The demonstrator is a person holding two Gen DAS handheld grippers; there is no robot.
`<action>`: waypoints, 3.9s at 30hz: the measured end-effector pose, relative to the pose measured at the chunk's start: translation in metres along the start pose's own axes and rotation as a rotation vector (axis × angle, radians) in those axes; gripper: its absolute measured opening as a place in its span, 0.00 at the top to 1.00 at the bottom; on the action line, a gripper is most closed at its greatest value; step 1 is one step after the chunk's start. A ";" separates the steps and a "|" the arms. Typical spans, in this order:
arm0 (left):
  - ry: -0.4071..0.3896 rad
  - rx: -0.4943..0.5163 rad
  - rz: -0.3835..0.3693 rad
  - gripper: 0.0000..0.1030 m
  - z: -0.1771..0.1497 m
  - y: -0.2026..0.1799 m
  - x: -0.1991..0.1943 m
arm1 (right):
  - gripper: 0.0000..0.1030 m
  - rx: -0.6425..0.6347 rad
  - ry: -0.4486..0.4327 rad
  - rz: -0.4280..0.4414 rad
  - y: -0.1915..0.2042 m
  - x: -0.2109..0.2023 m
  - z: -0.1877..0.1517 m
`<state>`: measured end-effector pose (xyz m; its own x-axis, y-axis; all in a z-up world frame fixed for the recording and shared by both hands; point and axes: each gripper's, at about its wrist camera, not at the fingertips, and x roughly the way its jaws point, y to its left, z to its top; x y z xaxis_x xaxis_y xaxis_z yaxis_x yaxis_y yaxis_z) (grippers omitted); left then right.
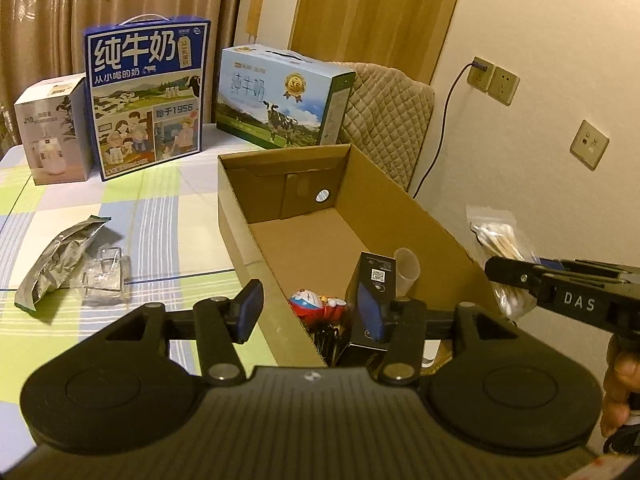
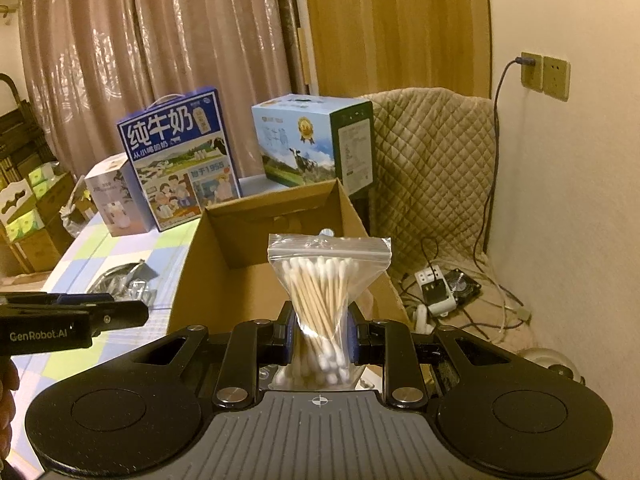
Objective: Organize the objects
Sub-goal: 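Open the left gripper to drop the hair tie while the right gripper releases the swab bag into the box, then withdraw both open grippers from the box toward the foil bag and wrapped rack, then lower the right gripper onto the plastic-wrapped wire rack and close it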
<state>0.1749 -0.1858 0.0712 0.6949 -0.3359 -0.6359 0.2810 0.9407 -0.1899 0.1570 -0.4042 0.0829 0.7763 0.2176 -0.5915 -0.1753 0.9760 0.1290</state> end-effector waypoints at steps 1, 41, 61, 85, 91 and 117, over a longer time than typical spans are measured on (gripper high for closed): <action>-0.002 -0.001 0.000 0.54 0.000 0.001 -0.001 | 0.79 -0.001 -0.001 0.001 0.000 0.000 0.001; -0.048 -0.073 0.092 0.26 -0.045 0.058 -0.082 | 0.27 0.013 -0.047 0.101 0.061 -0.039 -0.010; -0.087 -0.173 0.193 0.09 -0.062 0.118 -0.126 | 0.27 -0.070 -0.034 0.146 0.121 -0.040 -0.013; -0.053 -0.199 0.380 0.01 -0.077 0.206 -0.105 | 0.27 -0.134 0.046 0.235 0.188 0.021 -0.023; -0.054 -0.192 0.407 0.01 -0.077 0.236 -0.083 | 0.27 -0.152 0.089 0.260 0.208 0.060 -0.028; -0.040 -0.227 0.389 0.01 -0.050 0.335 0.037 | 0.27 -0.128 0.207 0.310 0.254 0.261 -0.040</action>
<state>0.2618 0.1189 -0.0534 0.7463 0.0473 -0.6640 -0.1550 0.9824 -0.1043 0.2914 -0.0999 -0.0705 0.5384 0.4837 -0.6901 -0.4665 0.8530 0.2340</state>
